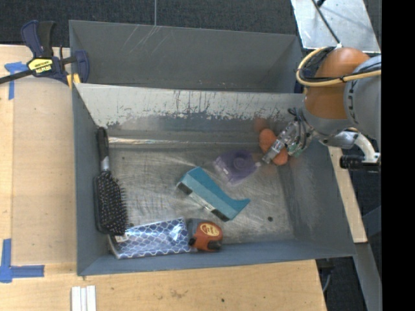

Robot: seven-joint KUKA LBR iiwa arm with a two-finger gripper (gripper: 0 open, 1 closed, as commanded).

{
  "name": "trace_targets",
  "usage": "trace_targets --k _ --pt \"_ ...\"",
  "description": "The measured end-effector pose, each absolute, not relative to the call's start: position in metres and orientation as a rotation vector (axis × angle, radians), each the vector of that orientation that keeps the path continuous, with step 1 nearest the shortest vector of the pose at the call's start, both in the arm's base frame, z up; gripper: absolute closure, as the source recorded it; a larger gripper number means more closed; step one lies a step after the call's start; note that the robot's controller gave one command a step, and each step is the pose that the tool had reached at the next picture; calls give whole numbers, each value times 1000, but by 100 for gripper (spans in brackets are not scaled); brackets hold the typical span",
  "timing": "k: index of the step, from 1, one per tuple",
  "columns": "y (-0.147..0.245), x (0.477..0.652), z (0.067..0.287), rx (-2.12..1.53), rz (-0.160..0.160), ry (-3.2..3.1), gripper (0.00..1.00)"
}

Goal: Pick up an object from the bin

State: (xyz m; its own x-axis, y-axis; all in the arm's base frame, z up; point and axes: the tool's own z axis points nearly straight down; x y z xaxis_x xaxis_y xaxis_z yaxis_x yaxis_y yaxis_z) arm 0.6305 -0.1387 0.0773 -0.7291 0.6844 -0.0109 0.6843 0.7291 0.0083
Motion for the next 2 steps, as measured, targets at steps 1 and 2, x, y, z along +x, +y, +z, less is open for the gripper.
trace_targets --k 1,2 --pt "-139 631 77 1150 5 2909 100" --pt "-139 630 184 1152 -1 2922 100"
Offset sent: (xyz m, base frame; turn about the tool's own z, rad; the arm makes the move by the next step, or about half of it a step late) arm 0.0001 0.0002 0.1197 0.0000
